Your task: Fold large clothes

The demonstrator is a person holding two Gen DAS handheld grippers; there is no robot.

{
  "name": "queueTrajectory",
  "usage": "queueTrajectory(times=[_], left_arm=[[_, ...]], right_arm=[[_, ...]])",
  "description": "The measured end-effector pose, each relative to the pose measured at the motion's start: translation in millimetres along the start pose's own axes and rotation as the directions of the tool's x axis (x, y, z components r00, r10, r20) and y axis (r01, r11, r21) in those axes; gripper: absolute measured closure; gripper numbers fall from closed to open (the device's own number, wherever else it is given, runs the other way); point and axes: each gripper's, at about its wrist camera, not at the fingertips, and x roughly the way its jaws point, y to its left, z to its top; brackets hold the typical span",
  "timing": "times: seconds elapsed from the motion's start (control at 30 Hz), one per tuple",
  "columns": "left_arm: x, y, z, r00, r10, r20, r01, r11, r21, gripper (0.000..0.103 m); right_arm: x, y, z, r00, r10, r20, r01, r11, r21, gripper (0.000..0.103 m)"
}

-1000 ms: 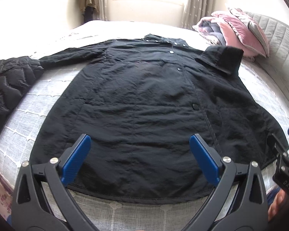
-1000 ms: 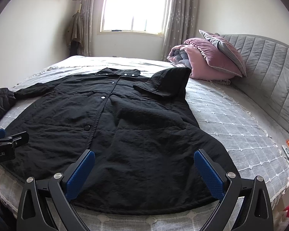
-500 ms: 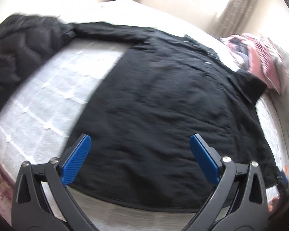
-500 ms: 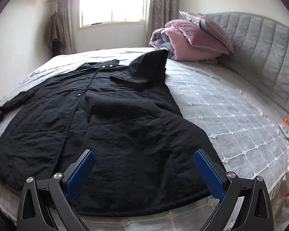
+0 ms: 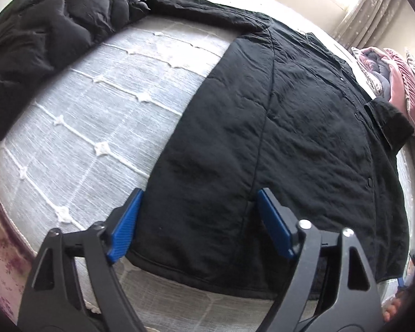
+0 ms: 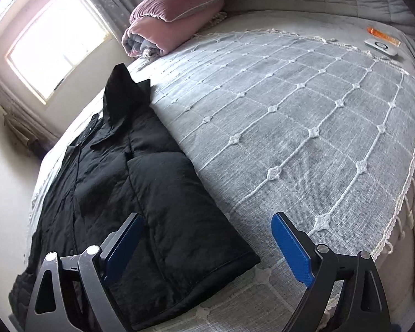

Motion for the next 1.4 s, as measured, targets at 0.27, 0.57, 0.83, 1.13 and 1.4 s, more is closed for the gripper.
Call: queueTrajectory(times=[0.27, 0.57, 0.83, 1.13, 1.4], left_arm=[[8, -4, -2, 0.999, 0.035, -0.010, -0.035, 0.999, 0.007, 0.064], [-54, -4, -16, 0.976, -0.202, 0.082, 0.197, 0.978, 0.065, 0.095], [-53, 15, -23, 0.983, -0.175, 0.063, 0.175, 0.985, 0.007, 0.095], [-85, 16, -14, 0.982, -0.127, 0.142, 0.136, 0.989, -0.059, 0.083], [-90, -51, 34, 0.973, -0.185, 0.138, 0.189, 0.982, -0.014, 0.062]], right_arm=[[36, 3, -9, 0.976, 0.085, -0.202, -0.094, 0.995, -0.037, 0.081], [-38, -8, 22, 0.977, 0.183, 0.111, -0.179, 0.983, -0.045, 0.098], [-41, -1, -9, 0.968, 0.245, -0.052, -0.250, 0.959, -0.130, 0.098], [-47, -46, 19, 0.979, 0.203, -0.016, -0.203, 0.979, 0.010, 0.083], [-58, -9, 57, 0.981, -0.001, 0.195, 0.039, 0.981, -0.189, 0.078]])
